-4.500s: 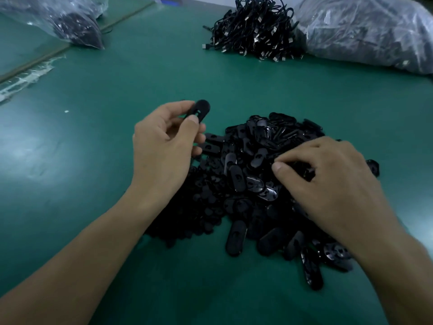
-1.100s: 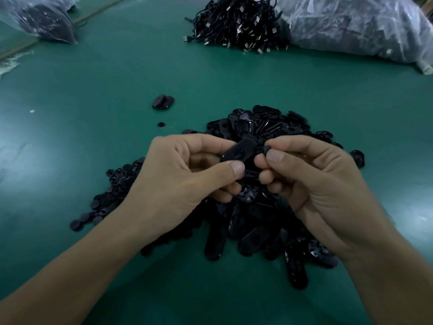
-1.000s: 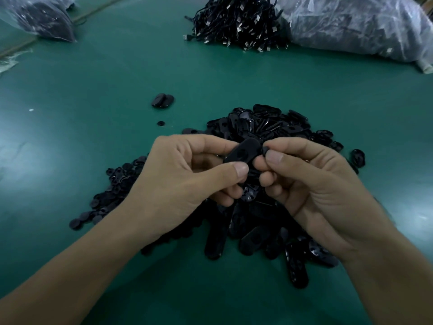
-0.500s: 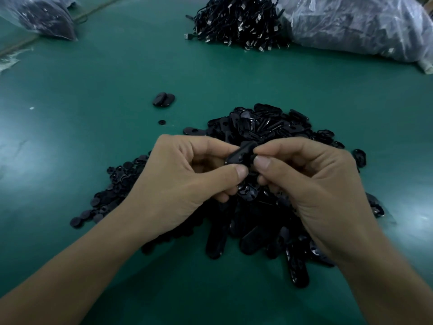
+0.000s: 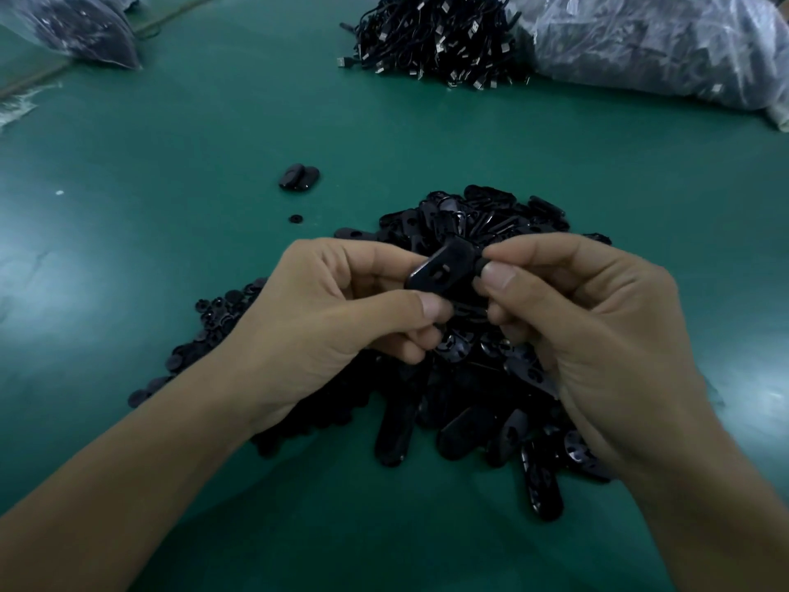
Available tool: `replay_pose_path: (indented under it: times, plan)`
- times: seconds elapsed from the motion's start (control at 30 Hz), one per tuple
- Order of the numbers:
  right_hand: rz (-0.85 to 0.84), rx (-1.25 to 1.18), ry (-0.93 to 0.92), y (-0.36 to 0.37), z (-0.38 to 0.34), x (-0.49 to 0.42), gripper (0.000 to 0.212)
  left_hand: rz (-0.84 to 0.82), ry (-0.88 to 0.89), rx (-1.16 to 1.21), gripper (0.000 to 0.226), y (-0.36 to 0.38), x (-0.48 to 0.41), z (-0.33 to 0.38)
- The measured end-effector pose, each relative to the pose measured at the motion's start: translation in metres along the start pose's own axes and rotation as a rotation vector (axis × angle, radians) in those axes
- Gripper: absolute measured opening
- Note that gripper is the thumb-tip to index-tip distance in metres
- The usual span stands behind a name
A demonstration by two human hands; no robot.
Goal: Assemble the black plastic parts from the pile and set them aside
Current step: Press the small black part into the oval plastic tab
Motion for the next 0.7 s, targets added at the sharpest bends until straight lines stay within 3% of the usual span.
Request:
replay_pose_path:
  times: [0.27, 0.53, 0.7]
  plan:
    - [0.0, -0.084, 0.054, 0.007, 0.006, 0.001, 0.011, 0.021, 0.006, 0.047, 0.018, 0.002, 0.001, 0.003]
    - [0.033, -0.036, 0.031, 0.01, 0.005, 0.005, 0.014, 0.077, 0.083, -0.066, 0.011, 0.0, 0.001, 0.006]
    - [0.02, 0.015, 0.007, 0.014, 0.003, 0.005, 0.016, 0.081, 0.051, 0.041, 0.018, -0.002, 0.001, 0.002]
Point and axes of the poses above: each hand's wrist, its own x-axis away from the middle knuckle, its own y-axis out of the palm, z = x × y, the point moved 8 cm from there along -x, towards the middle knuckle, and after that the axes turned 2 degrees about z, right-handed, at the moved point
